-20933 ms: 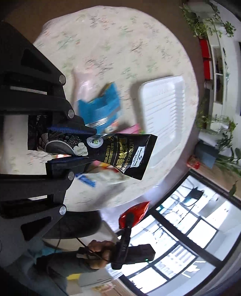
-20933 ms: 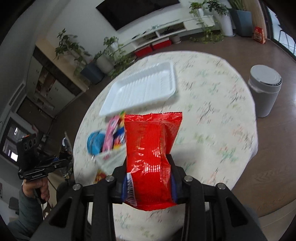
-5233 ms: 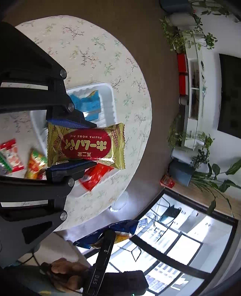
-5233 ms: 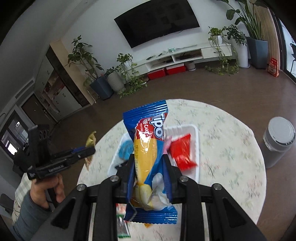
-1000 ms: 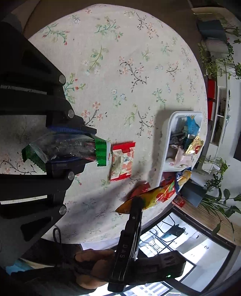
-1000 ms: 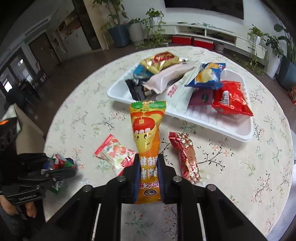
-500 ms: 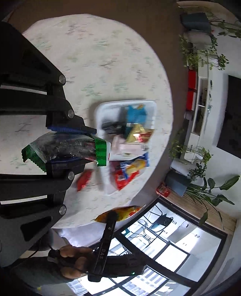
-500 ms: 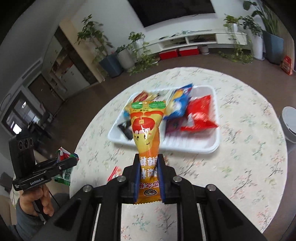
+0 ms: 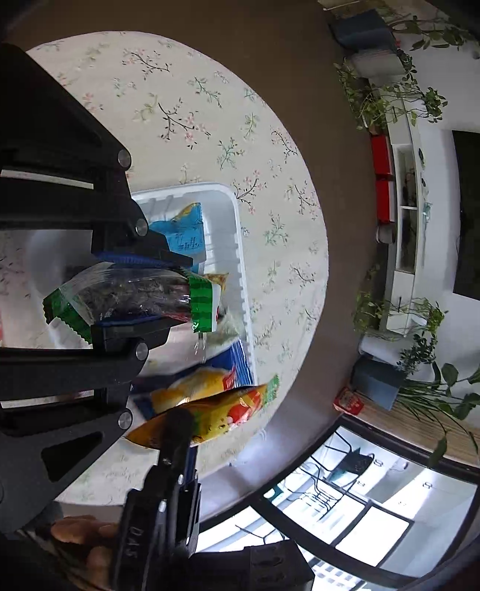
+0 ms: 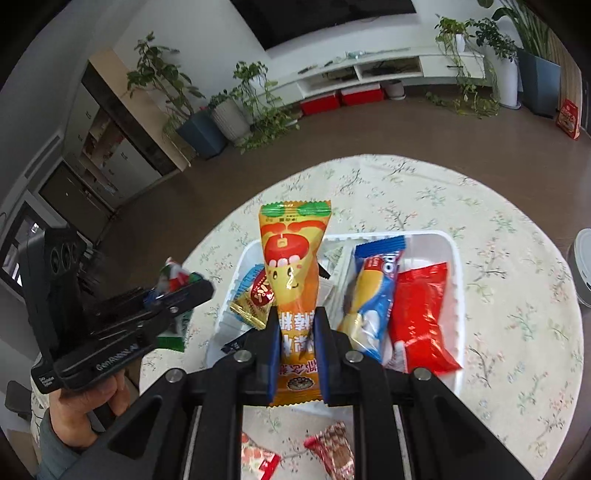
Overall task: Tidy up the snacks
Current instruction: 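Carry the nut bag and orange bar into the tray and open both tools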
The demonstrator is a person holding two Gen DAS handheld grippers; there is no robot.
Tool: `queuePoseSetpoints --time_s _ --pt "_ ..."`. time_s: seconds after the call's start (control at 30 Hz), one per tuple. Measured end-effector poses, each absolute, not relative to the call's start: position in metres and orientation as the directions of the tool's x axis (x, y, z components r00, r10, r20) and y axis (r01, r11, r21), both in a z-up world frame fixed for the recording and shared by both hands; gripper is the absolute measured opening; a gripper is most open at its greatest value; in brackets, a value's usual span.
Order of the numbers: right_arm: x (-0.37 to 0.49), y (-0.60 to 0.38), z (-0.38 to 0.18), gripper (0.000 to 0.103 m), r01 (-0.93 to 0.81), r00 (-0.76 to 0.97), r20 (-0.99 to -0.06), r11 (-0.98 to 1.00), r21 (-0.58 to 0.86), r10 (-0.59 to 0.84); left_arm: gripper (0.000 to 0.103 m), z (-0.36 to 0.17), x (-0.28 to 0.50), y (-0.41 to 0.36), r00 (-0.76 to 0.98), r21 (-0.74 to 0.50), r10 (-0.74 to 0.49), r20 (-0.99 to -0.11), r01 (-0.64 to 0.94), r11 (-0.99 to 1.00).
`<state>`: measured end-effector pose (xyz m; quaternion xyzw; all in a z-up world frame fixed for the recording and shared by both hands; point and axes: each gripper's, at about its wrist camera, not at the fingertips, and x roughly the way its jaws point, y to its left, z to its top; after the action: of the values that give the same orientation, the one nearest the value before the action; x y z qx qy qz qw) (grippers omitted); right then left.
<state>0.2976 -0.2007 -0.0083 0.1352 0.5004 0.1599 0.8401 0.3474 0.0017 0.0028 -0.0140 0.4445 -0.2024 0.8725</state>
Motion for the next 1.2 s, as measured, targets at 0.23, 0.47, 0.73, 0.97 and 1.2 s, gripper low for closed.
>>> queuePoseSetpoints --time_s 0.23,0.47,0.73,0.97,1.2 --pt "0.319 -0.194 -0.050 0.018 -0.081 0.391 -0.850 0.933 0.351 0.353 0.020 -0.040 0.369 -0.005 0.499 -0.205 -0.349 -0.793 0.321 0.925" --pt "0.324 -0.194 -0.066 0.018 -0.068 0.382 -0.861 0.939 0.337 0.336 0.020 -0.053 0.367 -0.013 0.511 -0.182 -0.338 -0.791 0.330 0.926" --pt "0.321 -0.186 -0.062 0.019 -0.092 0.394 -0.865 0.950 0.299 0.311 0.033 -0.053 0.363 -0.009 0.521 -0.165 -0.323 -0.790 0.326 0.931" --pt "0.317 -0.184 -0.047 0.035 -0.102 0.422 -0.857 0.955 0.278 0.294 0.071 -0.045 0.358 -0.014 0.526 -0.161 -0.338 -0.780 0.353 0.922" --pt "0.310 -0.193 -0.031 0.040 -0.097 0.453 -0.839 0.952 0.290 0.302 0.077 -0.040 0.355 -0.014 0.539 -0.179 -0.361 -0.761 0.360 0.915"
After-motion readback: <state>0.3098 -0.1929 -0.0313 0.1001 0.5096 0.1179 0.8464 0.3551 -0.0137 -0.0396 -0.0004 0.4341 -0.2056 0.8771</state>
